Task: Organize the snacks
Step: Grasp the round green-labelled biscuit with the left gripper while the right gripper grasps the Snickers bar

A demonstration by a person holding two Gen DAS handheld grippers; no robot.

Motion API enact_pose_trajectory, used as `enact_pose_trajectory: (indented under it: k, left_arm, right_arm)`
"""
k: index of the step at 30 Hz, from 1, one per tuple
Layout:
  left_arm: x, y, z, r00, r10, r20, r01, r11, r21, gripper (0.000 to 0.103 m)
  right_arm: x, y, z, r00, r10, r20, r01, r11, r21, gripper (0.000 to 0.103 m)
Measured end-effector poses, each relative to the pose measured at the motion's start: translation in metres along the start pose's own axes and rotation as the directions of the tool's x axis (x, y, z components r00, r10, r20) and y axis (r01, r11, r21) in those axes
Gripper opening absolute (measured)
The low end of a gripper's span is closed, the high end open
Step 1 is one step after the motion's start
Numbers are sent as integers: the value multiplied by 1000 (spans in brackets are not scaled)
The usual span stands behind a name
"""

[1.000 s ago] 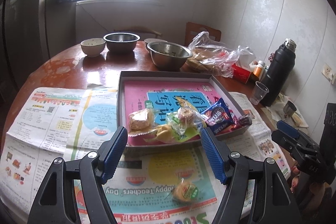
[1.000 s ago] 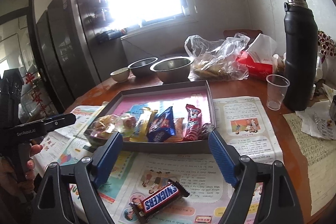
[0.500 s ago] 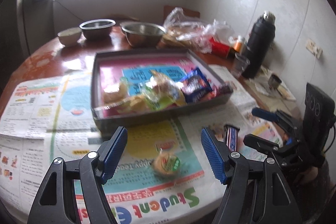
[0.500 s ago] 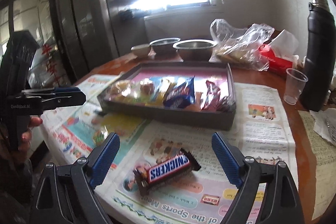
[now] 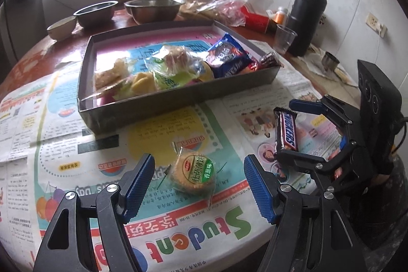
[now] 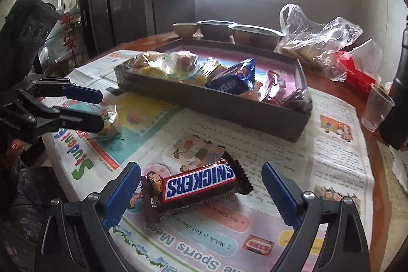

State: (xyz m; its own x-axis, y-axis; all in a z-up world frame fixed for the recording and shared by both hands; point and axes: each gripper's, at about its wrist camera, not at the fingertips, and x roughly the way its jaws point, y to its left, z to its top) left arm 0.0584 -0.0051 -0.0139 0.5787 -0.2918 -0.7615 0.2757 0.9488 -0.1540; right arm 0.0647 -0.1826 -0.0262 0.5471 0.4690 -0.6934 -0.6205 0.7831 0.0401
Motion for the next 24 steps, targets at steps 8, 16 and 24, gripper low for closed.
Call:
enact_pose_trajectory:
  k: [8,16,24]
  left_arm:
    - [12,6,-2,1000,-14,-27,14,1000,-12,74]
    - [21,7,-3,999,-5,-36,5,1000,2,74]
    - [23,5,-5,1000,-3,-5,4,1000,21,70]
  right_arm:
    - [10,1,0,1000,0,-10,0,1000,-5,96]
    - [11,11,-4,1000,-15,2,15,999,-38,77]
    - [9,8,-1,999,-28,24,28,1000,9,68]
